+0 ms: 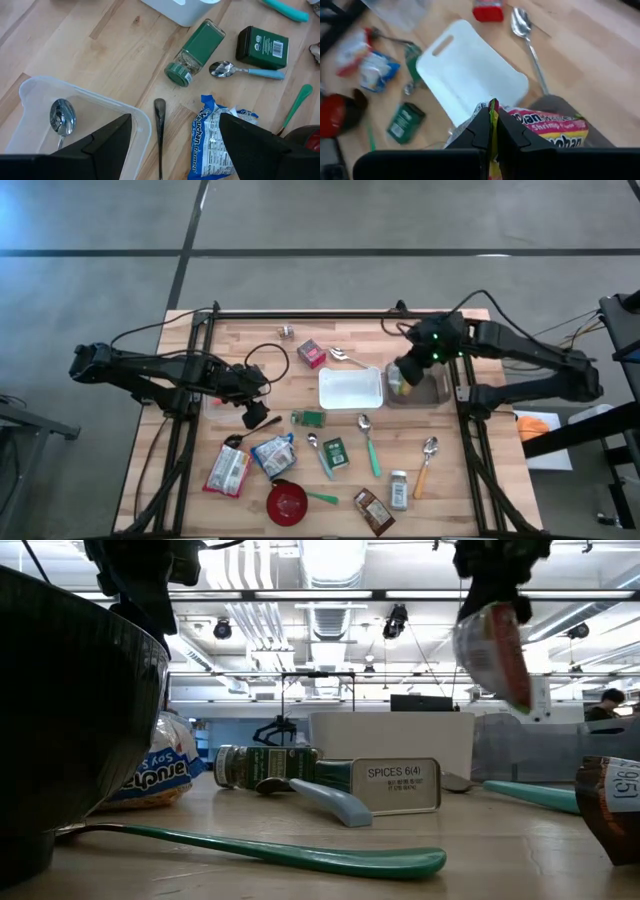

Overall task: Pick & Place Food Item
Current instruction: Put the green noodle pack into the black bin

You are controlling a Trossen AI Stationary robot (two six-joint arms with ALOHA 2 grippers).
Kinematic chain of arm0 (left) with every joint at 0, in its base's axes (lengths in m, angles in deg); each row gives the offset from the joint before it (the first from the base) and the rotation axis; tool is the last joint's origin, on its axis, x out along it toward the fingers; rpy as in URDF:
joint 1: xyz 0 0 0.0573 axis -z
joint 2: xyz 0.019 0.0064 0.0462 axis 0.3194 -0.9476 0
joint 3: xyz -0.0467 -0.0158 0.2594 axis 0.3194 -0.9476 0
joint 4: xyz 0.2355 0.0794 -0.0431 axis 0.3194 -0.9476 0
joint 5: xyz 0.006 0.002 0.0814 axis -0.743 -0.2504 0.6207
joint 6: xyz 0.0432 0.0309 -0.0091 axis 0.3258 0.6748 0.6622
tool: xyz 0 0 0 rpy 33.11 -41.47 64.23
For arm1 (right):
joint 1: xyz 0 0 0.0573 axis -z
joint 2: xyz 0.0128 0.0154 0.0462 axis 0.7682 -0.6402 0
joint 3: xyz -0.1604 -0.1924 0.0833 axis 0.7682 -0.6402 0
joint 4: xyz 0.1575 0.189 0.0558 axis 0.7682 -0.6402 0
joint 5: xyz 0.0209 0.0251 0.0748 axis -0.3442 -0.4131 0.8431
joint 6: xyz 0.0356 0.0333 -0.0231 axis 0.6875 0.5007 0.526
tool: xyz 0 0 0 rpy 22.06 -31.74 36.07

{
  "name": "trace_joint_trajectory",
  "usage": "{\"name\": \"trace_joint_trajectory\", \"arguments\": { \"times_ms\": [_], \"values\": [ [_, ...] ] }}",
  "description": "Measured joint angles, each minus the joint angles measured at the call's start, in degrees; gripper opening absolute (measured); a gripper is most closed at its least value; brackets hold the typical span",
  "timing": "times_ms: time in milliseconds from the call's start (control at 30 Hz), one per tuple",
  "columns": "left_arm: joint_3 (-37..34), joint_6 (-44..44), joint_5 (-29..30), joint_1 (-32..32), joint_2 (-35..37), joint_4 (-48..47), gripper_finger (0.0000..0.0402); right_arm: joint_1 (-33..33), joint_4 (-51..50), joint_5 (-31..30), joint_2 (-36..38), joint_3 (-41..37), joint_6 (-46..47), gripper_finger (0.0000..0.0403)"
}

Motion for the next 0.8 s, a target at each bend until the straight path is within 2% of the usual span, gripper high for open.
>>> {"name": "trace_joint_trajectory", "arguments": {
  "times_ms": [167, 300, 500, 800],
  "values": [
    [0.0, -0.6, 0.0, 0.0, 0.0, 0.0, 0.0306, 7.5, 10.1, 11.0, 3.4, -9.0, 0.0, 0.0008],
    [0.0, -1.2, 0.0, 0.0, 0.0, 0.0, 0.0306, 11.0, 14.0, 16.8, 6.0, -14.7, 1.2, 0.0008],
    [0.0, -2.1, 0.0, 0.0, 0.0, 0.0, 0.0306, 13.2, 18.9, 20.1, 8.5, -20.1, 3.5, 0.0008],
    [0.0, -2.9, 0.0, 0.0, 0.0, 0.0, 0.0306, 13.4, 21.0, 20.1, 8.0, -25.8, 3.4, 0.0008]
  ]
}}
